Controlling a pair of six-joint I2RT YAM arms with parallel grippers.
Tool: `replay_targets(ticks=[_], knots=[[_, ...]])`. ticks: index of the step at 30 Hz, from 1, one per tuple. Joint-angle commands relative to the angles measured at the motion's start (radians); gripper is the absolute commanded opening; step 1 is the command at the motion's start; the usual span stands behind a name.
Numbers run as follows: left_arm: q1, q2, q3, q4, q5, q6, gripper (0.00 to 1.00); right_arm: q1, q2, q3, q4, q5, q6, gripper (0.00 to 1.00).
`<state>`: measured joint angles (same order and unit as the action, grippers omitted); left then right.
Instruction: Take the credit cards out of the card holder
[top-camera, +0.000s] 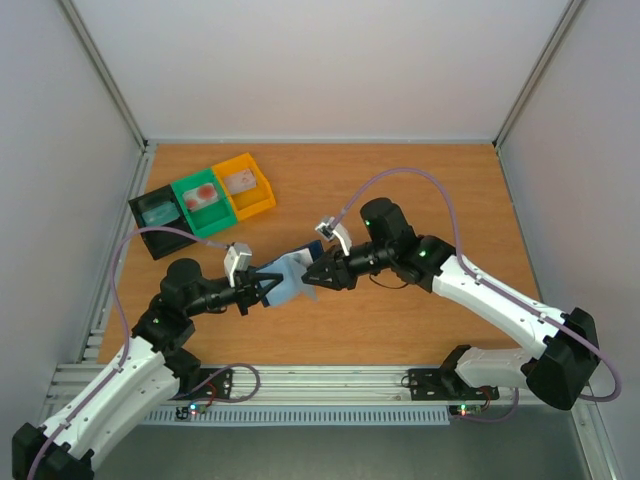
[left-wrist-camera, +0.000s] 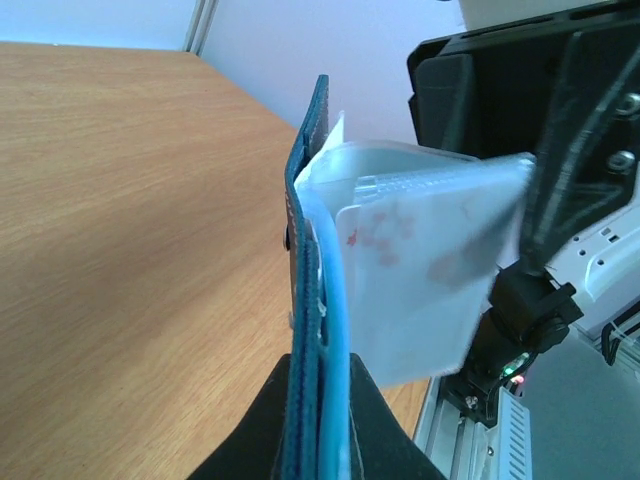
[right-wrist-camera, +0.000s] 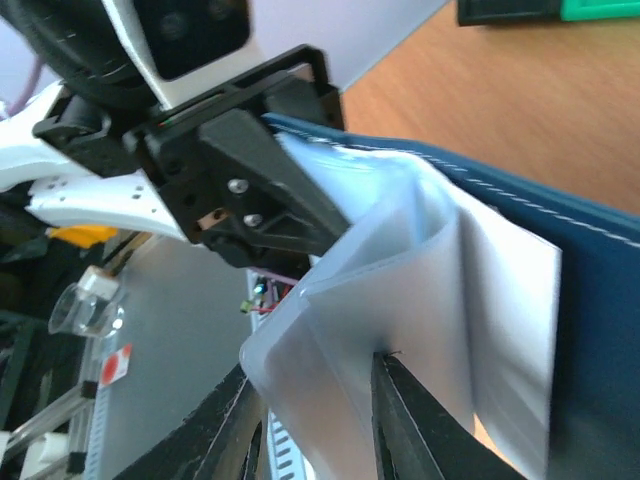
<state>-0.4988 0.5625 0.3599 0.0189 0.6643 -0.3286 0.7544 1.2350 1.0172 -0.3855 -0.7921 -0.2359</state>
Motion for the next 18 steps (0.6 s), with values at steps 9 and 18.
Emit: replay_targets(ticks=[9, 18], knots=[[0.002, -0.012, -0.004, 0.076, -0.007, -0.014, 0.00, 0.051, 0.006, 0.016, -0.026, 0.275, 0.019, 0.34], [0.002, -0.013, -0.003, 0.074, -0.010, -0.024, 0.00, 0.051, -0.033, 0.039, -0.099, 0.455, 0.017, 0.39]])
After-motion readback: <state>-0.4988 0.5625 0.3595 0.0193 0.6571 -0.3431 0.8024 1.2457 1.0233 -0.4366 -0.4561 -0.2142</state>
